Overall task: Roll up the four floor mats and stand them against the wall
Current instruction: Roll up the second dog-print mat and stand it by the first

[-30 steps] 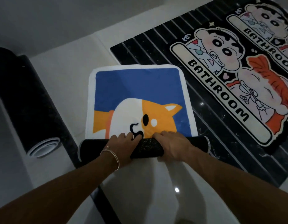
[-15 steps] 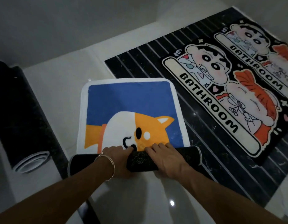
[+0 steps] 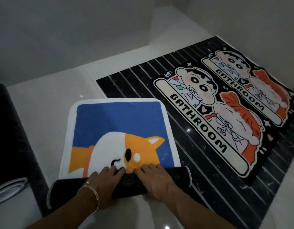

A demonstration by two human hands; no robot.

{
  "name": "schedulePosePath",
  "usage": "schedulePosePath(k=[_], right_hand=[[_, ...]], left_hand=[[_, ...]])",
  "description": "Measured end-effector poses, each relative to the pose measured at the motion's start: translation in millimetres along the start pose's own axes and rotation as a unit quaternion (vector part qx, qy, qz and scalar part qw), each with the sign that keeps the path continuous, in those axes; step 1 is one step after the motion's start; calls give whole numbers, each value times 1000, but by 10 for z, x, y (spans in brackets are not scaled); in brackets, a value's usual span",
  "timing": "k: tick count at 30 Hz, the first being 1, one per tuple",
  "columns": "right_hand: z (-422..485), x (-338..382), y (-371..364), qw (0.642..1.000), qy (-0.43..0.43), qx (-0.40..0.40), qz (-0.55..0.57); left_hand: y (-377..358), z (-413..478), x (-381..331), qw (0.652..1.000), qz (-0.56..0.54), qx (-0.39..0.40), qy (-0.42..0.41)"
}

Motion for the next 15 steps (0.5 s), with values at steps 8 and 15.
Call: schedulePosePath(k=[8,15], right_hand=[[-26,-77,30,999,-15,-39,-13],[-3,-25,56,996,-35,-69,-35]], left_hand=[[-73,89,-8,1000,-17,25,-2],[49,120,60,999,-2,-46,-20]])
Point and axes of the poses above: each hand's wrist, its own z-axis towards the middle knuckle, its own y-axis out of the back of the hand, x = y × z, the point moved 9 cm from there along z, towards the middle knuckle, and after that the axes turned 12 degrees about y, right-handed, at the moved point
